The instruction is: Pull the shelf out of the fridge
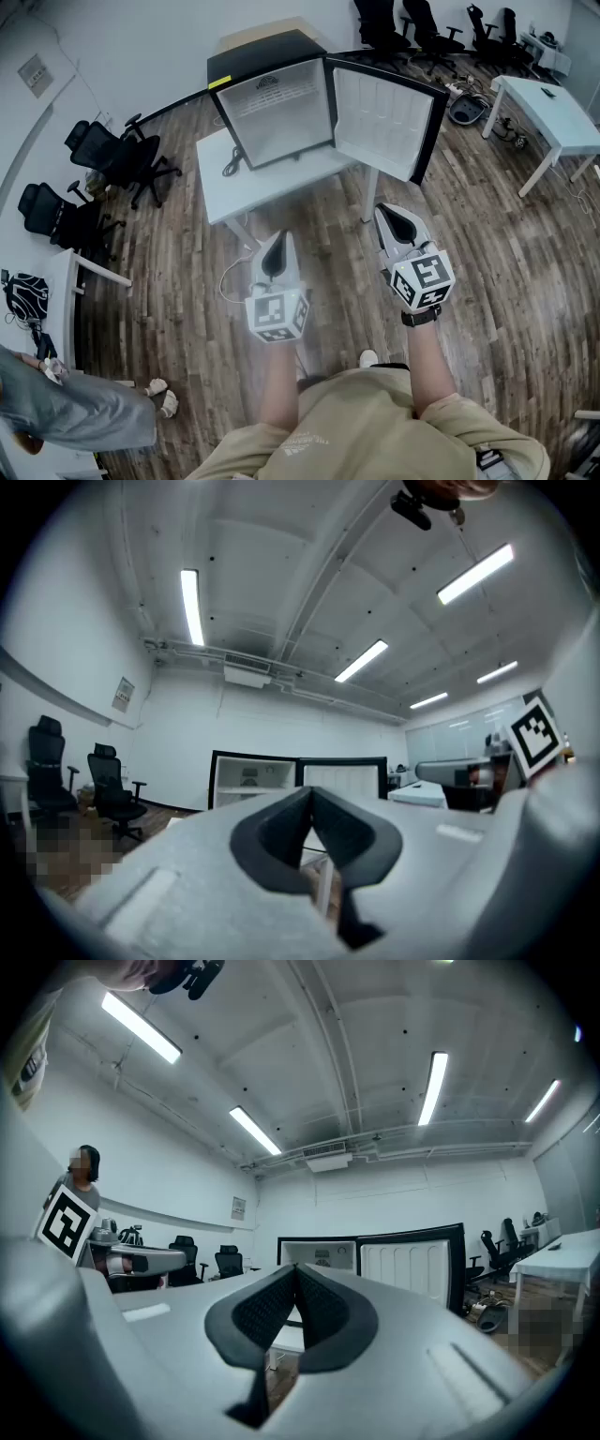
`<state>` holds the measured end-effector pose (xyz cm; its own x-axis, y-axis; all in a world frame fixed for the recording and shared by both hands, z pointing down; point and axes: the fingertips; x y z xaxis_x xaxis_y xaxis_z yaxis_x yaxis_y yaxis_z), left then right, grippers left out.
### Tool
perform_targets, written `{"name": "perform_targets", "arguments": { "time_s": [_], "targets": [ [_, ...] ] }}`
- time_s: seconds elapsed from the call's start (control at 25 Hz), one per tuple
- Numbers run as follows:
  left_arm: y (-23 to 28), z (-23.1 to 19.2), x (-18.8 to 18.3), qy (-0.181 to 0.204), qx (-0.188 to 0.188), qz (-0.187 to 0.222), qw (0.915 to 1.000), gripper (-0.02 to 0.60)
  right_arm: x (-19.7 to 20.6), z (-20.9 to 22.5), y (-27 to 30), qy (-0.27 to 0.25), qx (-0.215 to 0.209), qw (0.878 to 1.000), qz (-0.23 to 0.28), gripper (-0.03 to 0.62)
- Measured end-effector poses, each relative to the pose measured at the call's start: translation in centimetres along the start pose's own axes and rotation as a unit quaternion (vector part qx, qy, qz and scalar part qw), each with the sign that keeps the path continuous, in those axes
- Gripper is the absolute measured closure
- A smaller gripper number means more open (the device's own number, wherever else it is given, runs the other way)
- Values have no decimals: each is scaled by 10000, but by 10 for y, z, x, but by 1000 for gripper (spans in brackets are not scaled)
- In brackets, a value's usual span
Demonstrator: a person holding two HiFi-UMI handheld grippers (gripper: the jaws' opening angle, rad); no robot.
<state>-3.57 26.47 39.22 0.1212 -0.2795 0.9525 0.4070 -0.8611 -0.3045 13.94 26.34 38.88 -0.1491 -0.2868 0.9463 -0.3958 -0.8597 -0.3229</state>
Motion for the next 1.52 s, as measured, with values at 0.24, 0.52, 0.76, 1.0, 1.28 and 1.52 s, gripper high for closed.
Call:
{"name": "perform_targets", "arguments": {
  "time_s": [0.24, 0.52, 0.76, 1.0, 1.28, 1.52],
  "targets": [
    [12, 46, 22, -73, -105, -157, 9998, 580, 16, 33, -13, 383, -467, 9981, -158, 589],
    [30, 39, 31, -88, -146, -352, 9992, 580, 32, 30, 17, 964, -708, 9928, -90, 589],
    [74, 2, 62, -165, -183, -408, 9989, 580, 65, 29, 65, 1043, -916, 9901, -217, 589],
    [145, -45, 89, -69, -30, -332, 9994, 580, 95, 55, 140, 974, -871, 9910, -307, 589],
    [227, -123, 106, -146, 181, -256, 9994, 580, 120, 71, 254, 1042, -731, 9917, -206, 589],
    [291, -205, 121, -286, 309, -320, 9986, 580, 148, 62, 363, 1062, -683, 9915, -306, 589]
  ]
}}
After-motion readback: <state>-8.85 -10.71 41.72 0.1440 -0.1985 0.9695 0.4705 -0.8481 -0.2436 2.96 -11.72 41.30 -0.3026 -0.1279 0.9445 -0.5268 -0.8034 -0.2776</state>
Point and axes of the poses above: the fingertips, and each gripper's own axes: y forward along the fingers, z to its right, x out of its underside, and after that the axes turned 15 degrees about z, right-handed
